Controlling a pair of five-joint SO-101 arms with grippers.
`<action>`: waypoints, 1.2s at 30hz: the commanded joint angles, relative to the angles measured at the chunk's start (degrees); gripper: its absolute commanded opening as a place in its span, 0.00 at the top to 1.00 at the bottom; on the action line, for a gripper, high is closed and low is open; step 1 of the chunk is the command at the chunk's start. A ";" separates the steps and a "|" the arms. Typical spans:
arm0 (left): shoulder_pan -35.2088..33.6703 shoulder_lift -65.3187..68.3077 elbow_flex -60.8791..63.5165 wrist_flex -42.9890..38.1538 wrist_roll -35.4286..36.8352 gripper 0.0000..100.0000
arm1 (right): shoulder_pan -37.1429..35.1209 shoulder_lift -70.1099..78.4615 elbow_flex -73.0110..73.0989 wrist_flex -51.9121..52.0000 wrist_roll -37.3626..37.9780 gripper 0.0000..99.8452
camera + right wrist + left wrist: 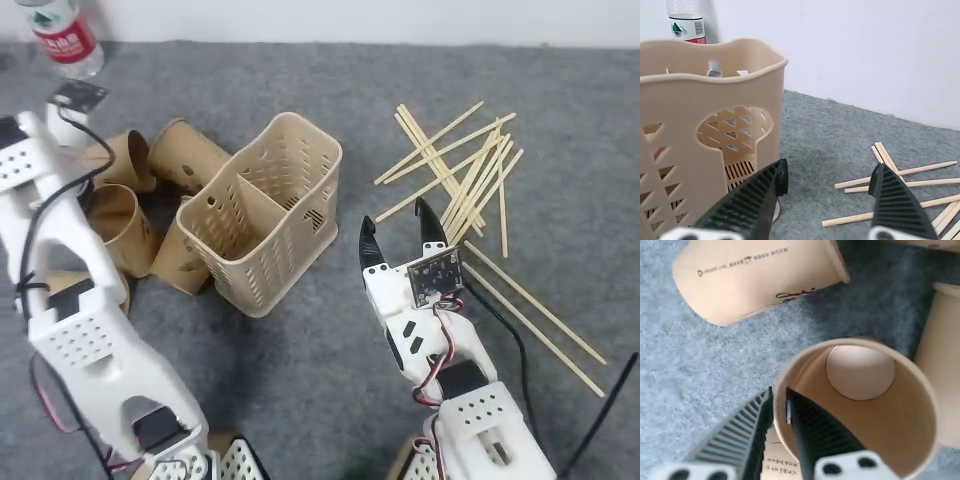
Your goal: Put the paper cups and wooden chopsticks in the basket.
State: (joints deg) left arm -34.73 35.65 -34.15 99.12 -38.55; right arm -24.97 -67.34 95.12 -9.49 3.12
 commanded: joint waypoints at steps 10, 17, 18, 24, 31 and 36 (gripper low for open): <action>0.97 0.62 2.59 1.49 2.99 0.82 | 0.22 -0.75 1.05 0.22 0.70 0.73; 1.23 0.62 1.89 1.49 2.90 0.99 | 0.22 -0.75 1.05 0.22 0.70 0.73; 1.05 0.62 0.92 1.49 2.90 0.99 | 0.22 -0.75 1.05 0.22 0.70 0.73; 0.26 -5.36 -4.18 1.58 3.08 0.99 | 0.22 -0.75 1.05 0.22 0.70 0.73; 4.57 -23.91 2.77 1.58 -0.88 0.99 | 0.22 -0.75 1.05 0.22 0.70 0.73; 8.97 -36.40 9.10 1.58 -1.93 0.99 | 0.22 -0.75 1.05 0.22 0.70 0.73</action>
State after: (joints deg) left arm -29.10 10.77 -27.30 99.21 -39.52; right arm -24.97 -67.34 95.12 -9.49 3.12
